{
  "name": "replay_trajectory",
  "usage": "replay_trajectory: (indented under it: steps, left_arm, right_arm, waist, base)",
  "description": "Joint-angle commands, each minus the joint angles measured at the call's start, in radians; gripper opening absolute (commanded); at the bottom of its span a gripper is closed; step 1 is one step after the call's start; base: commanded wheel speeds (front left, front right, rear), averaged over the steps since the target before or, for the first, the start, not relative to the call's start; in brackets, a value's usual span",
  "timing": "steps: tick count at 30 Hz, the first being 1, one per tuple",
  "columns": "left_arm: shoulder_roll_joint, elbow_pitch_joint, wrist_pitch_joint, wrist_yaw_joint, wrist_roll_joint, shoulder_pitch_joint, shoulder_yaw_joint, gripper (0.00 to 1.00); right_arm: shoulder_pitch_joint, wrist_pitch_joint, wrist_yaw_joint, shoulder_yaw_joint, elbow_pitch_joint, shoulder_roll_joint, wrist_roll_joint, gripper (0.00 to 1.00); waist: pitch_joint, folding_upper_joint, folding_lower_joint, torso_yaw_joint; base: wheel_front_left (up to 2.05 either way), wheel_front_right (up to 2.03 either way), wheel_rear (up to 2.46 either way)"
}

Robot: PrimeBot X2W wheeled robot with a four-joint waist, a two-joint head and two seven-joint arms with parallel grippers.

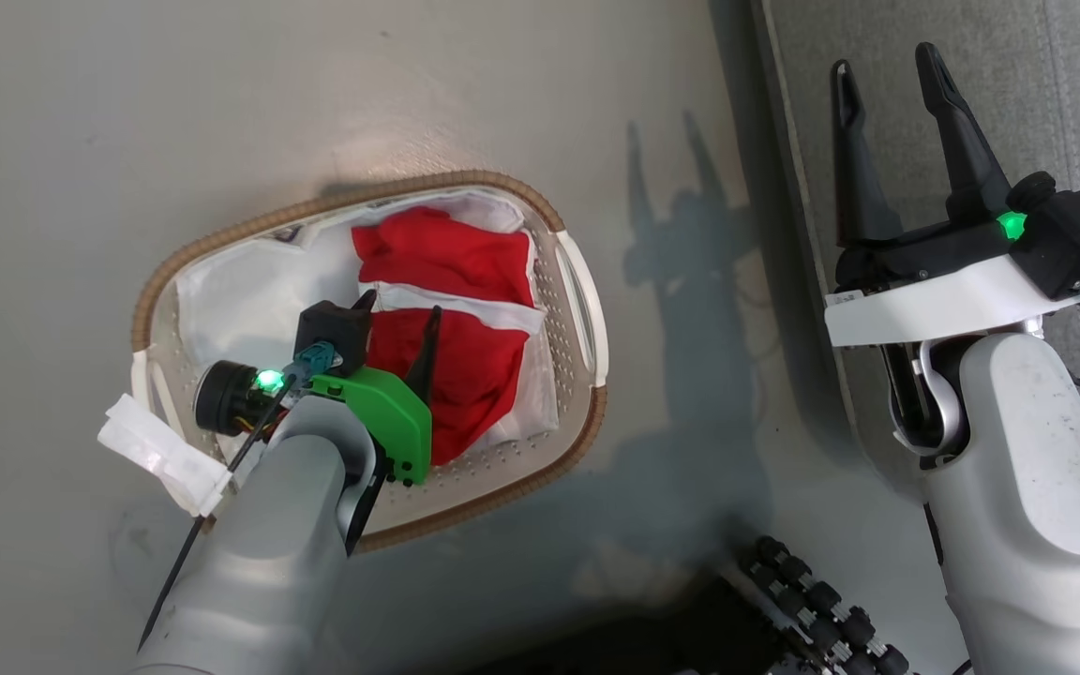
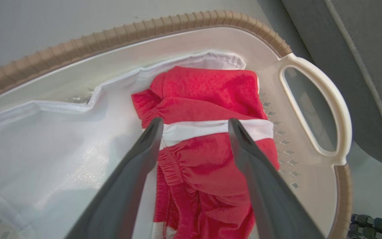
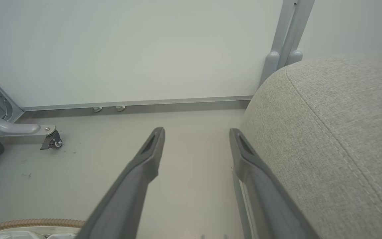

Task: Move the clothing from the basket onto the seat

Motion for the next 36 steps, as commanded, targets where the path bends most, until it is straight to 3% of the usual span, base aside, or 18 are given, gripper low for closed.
replay_trajectory:
  steps: [1,11,21,32,36]
  left_arm:
    - [0.008,0.025,0.001,-0.006,-0.02,-0.023,-0.009,1.0]
    - [0.008,0.059,0.076,-0.006,-0.203,-0.062,-0.188,1.0]
    - [0.006,0.053,0.082,-0.007,-0.349,-0.098,-0.316,1.0]
    - [0.007,0.125,0.108,-0.007,-0.305,-0.166,-0.545,1.0]
    - [0.008,0.151,0.085,-0.007,-0.295,-0.181,-0.586,1.0]
  right_arm:
    - [-0.001,-0.005,-0.001,0.001,-0.009,0.0,0.006,1.0]
    - [0.038,-0.005,-0.001,-0.018,-0.029,0.0,-0.014,1.0]
    - [0.044,-0.005,-0.001,-0.016,-0.04,-0.001,-0.028,1.0]
    - [0.066,-0.005,-0.001,-0.029,-0.049,0.0,-0.064,1.0]
    - [0.076,-0.005,-0.001,-0.032,-0.052,0.0,-0.074,1.0]
  waist:
    - [0.061,0.0,-0.0002,-0.029]
    - [0.12,0.0,-0.0002,-0.021]
    - [0.134,0.0,-0.0002,-0.02]
    - [0.126,0.0,-0.0002,-0.003]
    - [0.125,0.0,-0.0002,0.002]
  base:
    - [0.0,0.0,0.0]
    - [0.0,0.0,0.0]
    - [0.0,0.0,0.0]
    - [0.0,0.0,0.0]
    - [0.0,0.0,0.0]
